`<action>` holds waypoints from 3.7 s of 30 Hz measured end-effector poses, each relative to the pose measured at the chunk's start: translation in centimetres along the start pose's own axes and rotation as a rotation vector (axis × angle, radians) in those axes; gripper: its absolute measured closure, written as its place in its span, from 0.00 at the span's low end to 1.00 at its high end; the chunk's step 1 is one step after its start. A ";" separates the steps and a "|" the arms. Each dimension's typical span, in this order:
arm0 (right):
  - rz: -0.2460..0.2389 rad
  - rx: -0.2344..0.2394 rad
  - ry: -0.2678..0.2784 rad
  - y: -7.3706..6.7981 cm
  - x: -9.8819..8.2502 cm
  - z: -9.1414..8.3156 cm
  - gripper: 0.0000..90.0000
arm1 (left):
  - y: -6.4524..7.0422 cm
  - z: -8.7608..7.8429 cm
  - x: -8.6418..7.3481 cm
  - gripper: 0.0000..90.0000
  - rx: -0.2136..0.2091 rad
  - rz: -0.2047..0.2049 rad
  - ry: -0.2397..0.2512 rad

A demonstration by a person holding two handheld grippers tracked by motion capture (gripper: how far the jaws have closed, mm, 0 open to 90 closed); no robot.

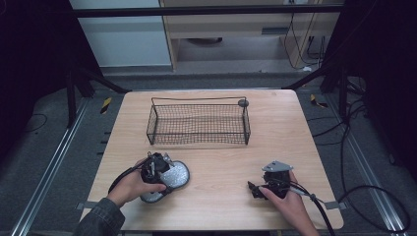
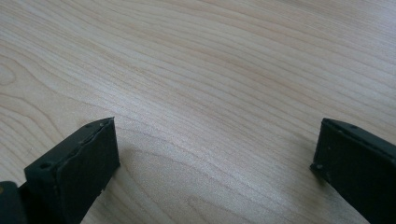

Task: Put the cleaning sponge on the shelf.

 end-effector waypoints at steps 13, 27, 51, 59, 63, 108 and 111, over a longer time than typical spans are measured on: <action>0.000 0.000 0.000 0.0 0.0 0.0 0.00 | -0.3 -2.8 1.3 0.11 0.058 0.079 0.062; -0.002 -0.001 0.000 0.0 0.0 0.0 0.00 | -1.0 -4.8 3.1 0.11 0.144 0.157 0.114; 0.000 -0.004 0.000 0.0 0.0 0.0 0.00 | -4.0 -9.3 9.2 0.11 0.287 0.280 0.156; 0.002 -0.006 -0.001 0.0 0.0 0.1 0.00 | -5.3 -10.4 10.7 0.11 0.312 0.297 0.170; 0.002 -0.004 0.000 -0.1 0.1 0.1 0.00 | -5.7 -10.7 11.2 0.11 0.328 0.313 0.169; 0.002 -0.005 -0.001 -0.1 0.1 0.2 0.00 | -9.1 -9.5 15.1 0.11 0.375 0.351 0.171; 0.003 -0.005 -0.001 -0.1 0.1 0.2 0.00 | -9.2 -9.2 15.2 0.11 0.374 0.356 0.180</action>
Point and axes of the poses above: each handheld gripper's, and its own axes: z roughly forward along the jaws, x roughly out of its top, y roughly to its right, the point moved 4 cm from there along z, roughly forward along the jaws, and after that the axes turned 8 degrees about y, right-handed, at the moved point
